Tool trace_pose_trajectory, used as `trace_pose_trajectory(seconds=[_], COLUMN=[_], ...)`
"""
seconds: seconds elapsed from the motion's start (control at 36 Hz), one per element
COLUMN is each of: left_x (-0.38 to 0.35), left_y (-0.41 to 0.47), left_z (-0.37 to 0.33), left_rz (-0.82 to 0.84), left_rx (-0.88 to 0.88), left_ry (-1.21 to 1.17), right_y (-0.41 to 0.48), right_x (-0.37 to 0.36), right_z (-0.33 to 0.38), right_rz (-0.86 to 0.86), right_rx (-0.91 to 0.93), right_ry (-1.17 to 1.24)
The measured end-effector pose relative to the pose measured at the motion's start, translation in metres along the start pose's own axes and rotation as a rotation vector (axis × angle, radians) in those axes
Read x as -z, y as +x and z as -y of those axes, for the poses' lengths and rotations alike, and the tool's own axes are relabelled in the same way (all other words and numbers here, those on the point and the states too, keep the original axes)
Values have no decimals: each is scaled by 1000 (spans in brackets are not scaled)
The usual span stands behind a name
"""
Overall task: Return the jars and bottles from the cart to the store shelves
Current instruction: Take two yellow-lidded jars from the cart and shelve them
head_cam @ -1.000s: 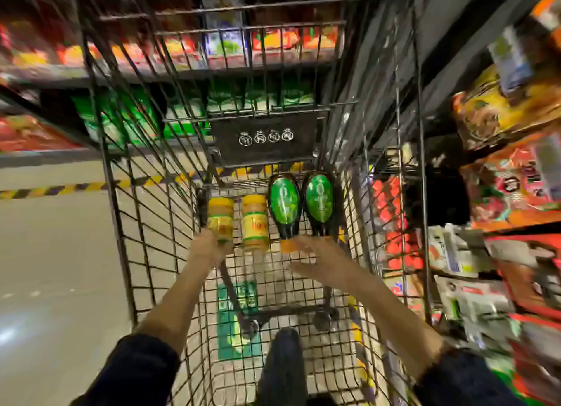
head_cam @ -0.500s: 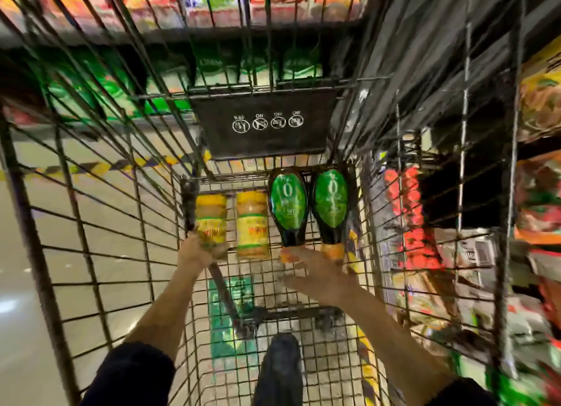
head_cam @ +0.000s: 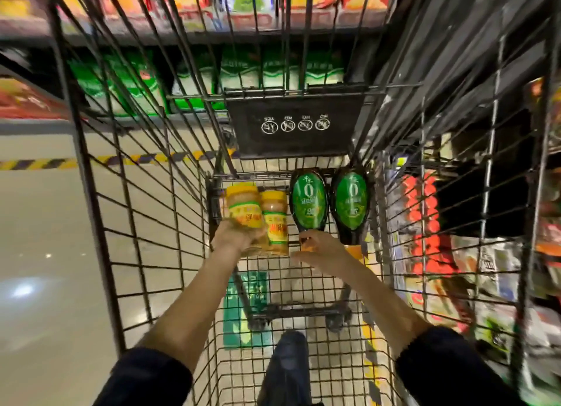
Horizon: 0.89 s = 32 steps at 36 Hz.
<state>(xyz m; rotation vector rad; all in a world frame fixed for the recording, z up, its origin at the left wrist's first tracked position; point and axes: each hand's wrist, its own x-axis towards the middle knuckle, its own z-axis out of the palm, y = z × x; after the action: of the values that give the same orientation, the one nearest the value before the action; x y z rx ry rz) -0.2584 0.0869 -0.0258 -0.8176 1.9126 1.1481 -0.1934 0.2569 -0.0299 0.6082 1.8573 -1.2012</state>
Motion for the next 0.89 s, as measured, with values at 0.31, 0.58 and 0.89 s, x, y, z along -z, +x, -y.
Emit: trace_pose_trajectory(seconds=[0.31,0.58,0.89], left_x=[46,84,84], left_y=[-104,-119,-120], left_z=[-29,-35,-35], left_rz=[179,239,190], left_rx=[-150,-221,-247], left_ry=[-65,-18,-25], right_y=[27,75,74], right_x=[-23,-48,-59], right_z=[15,17,23], right_rz=[-32,3,-156], right_rx=[-34,-119,-266], right_ry=[-30,3,194])
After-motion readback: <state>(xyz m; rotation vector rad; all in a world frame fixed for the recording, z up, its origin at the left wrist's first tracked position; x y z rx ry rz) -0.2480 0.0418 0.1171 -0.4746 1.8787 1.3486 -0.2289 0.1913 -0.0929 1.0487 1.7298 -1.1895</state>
